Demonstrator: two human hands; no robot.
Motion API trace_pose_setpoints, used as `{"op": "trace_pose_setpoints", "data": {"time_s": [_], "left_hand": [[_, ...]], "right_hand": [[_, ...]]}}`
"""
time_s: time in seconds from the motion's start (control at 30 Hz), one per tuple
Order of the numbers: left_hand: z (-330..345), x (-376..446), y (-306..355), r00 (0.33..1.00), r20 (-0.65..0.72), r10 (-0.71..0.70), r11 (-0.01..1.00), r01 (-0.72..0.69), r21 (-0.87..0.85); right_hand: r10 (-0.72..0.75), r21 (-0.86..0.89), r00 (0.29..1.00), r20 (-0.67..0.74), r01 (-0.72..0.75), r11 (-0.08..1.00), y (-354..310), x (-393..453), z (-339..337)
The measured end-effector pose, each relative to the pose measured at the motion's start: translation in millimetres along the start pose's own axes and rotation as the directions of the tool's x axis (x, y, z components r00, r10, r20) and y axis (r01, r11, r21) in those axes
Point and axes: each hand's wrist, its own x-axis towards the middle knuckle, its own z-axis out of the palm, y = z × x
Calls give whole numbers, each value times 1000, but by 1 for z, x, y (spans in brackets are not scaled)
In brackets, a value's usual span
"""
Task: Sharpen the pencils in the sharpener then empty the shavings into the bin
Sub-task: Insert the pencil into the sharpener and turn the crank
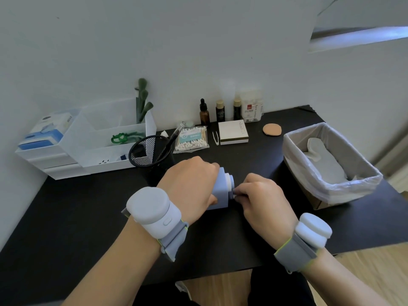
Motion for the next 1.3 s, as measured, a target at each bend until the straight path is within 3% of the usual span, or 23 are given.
{"op": "trace_pose_setpoints", "data": {"time_s": [0.57,0.93,1.1,1.3], "left_hand": [[-1,0,-2,1000,-6,9,1000,-9,20],[-1,0,-1,1000,-2,-3,1000,3,18],[-4,1,-2,999,39,5,1000,-5,0],[0,0,-3,1000,-17,25,1000,-25,13]], "right_hand": [[-125,-46,990,-71,122,991,-17,-33,-28],[-207,-59,934,-290,198,978,-21,-8,-41],[-267,-121,923,-277,242,963,-16,30,-34],[-159,-107,977,-139,145,984,2,46,-3]]}}
